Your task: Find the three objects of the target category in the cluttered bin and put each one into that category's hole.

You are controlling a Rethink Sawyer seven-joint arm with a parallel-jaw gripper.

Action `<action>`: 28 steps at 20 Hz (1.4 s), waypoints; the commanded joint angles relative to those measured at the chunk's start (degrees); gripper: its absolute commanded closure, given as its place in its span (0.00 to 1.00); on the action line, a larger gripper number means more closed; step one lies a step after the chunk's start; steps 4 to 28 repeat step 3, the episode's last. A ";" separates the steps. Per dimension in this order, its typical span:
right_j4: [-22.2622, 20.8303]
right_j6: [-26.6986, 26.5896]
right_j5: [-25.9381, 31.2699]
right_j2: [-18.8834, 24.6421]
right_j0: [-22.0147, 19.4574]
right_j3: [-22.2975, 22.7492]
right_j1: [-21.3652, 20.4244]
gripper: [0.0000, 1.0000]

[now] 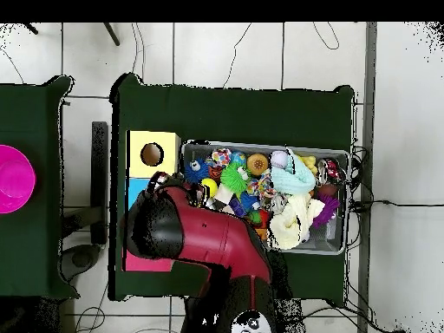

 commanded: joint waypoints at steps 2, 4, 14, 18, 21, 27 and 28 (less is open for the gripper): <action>-2.94 3.75 7.23 0.72 -1.36 -1.06 -0.43 1.00; -2.95 3.65 7.48 0.70 -1.43 -1.00 -0.60 1.00; -2.95 3.65 7.48 0.70 -1.43 -1.00 -0.60 1.00; -2.95 3.65 7.48 0.70 -1.43 -1.00 -0.60 1.00; -2.95 3.65 7.48 0.70 -1.43 -1.00 -0.60 1.00; -2.95 3.65 7.48 0.70 -1.43 -1.00 -0.60 1.00; -2.95 3.65 7.48 0.70 -1.43 -1.00 -0.60 1.00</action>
